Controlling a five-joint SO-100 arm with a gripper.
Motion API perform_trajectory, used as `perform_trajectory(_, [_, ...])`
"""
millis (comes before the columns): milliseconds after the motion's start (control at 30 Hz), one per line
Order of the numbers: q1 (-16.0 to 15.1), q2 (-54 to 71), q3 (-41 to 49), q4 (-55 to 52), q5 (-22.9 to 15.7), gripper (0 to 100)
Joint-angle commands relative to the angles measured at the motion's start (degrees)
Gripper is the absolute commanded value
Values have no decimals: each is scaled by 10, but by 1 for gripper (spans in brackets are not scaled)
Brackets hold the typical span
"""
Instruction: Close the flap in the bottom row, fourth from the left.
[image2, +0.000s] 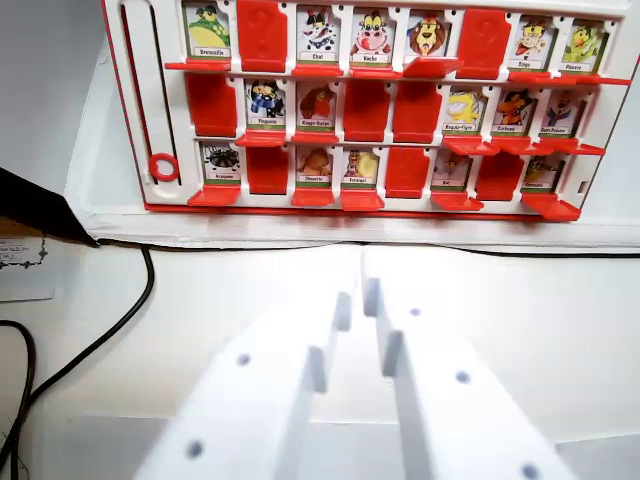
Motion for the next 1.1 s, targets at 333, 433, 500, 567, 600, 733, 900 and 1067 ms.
perform_trajectory(333, [20, 54, 115, -96, -7, 0])
perform_trajectory(433, [25, 54, 142, -105, -6, 0])
perform_trajectory(500, [26, 54, 154, -113, -7, 0])
perform_trajectory(567, [28, 54, 166, -124, -10, 0])
perform_trajectory(600, [30, 54, 171, -129, -11, 0])
perform_trajectory(733, [34, 55, 206, -158, -19, 0])
perform_trajectory(900, [46, 67, 281, -209, -31, 0])
perform_trajectory(1067, [56, 68, 350, -278, -41, 0])
